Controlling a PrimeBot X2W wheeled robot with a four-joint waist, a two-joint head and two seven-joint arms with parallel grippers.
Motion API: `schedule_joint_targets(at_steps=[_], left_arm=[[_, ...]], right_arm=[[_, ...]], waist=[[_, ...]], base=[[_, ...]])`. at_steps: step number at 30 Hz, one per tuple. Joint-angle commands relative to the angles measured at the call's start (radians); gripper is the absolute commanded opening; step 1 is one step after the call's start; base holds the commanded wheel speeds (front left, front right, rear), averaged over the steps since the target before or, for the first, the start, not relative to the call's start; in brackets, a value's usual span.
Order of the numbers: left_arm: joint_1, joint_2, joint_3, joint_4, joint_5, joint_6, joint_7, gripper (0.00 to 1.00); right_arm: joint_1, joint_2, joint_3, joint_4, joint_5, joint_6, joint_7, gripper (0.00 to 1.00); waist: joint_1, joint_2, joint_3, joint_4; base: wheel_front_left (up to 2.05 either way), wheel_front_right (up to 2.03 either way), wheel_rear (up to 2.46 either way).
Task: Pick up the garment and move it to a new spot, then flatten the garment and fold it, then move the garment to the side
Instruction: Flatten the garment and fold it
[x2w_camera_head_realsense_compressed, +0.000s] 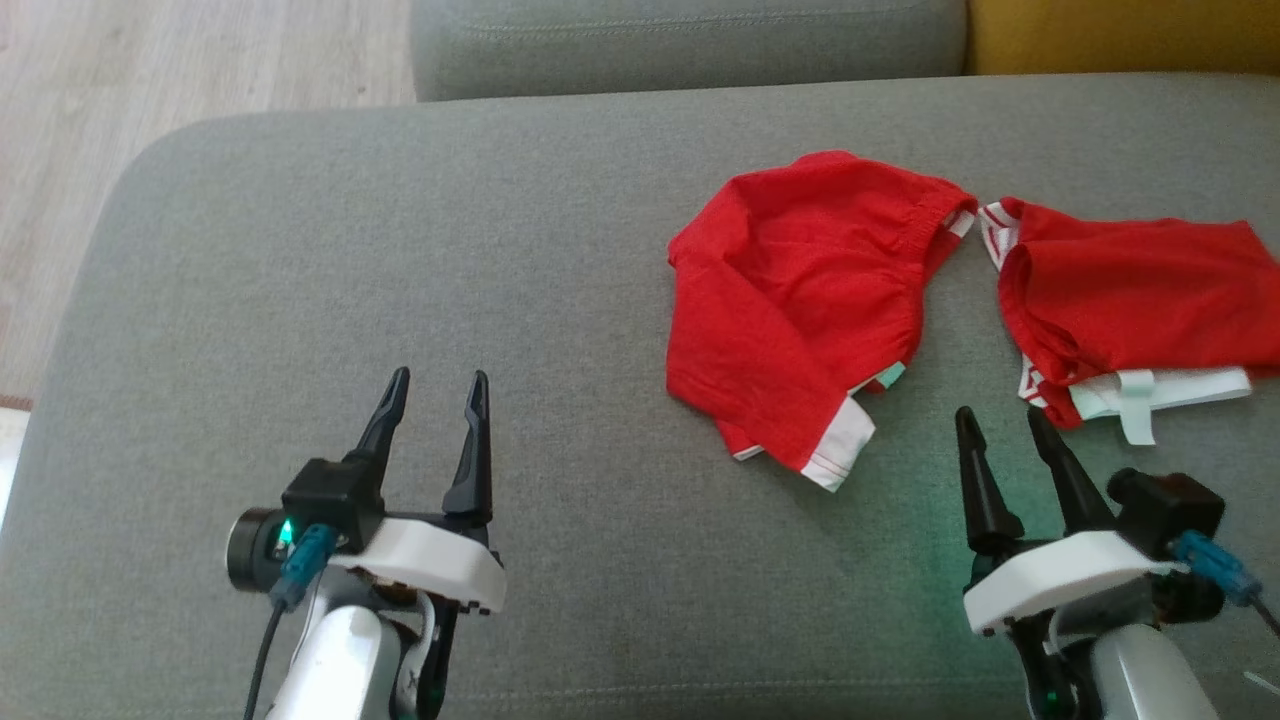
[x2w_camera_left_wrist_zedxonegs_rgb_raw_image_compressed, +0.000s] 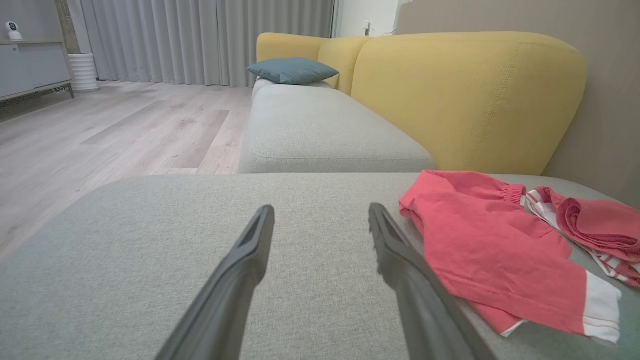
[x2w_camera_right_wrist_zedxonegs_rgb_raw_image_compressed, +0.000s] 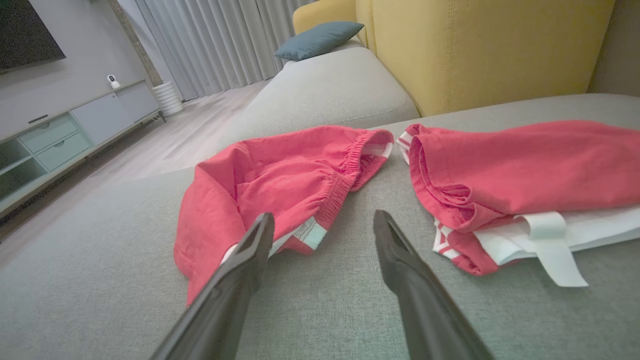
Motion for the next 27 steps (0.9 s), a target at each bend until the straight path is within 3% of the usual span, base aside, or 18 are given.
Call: schedule_joint_targets(at_steps=[1,13,24,25,26,27], left_arm=[[-0.047,0.002,0.023,-0.033,-0.006,-0.003,-0.012,1.0],[-0.073,0.002,0.01,-0.025,0.007,-0.01,-0.012,1.0],[-0.095,0.002,0.012,-0.02,0.014,-0.015,-0.012,1.0],[-0.095,0.002,0.014,-0.02,0.015,-0.014,-0.012,1.0],[-0.094,0.002,0.017,-0.019,0.016,-0.014,-0.012,1.0],[-0.093,0.002,0.021,-0.019,0.017,-0.015,-0.012,1.0]], right_arm=[[-0.057,0.001,0.012,-0.009,0.025,0.007,-0.017,1.0],[-0.24,0.001,-0.024,0.26,0.205,0.007,-0.003,1.0],[-0.397,0.001,0.04,0.534,0.316,0.007,-0.054,0.99],[-0.406,0.001,0.052,0.547,0.324,0.007,-0.061,0.28],[-0.414,0.001,0.063,0.559,0.328,0.007,-0.072,0.0],[-0.421,0.001,0.071,0.569,0.327,0.007,-0.088,0.0]], waist=[[0.0,0.0,0.009,0.009],[0.0,0.0,0.077,0.081],[0.0,0.0,0.125,0.137],[0.0,0.0,0.126,0.138],[0.0,0.0,0.126,0.137],[0.0,0.0,0.124,0.135]], base=[[0.0,0.0,0.0],[0.0,0.0,0.0],[0.0,0.0,0.0],[0.0,0.0,0.0],[0.0,0.0,0.0],[0.0,0.0,0.0]])
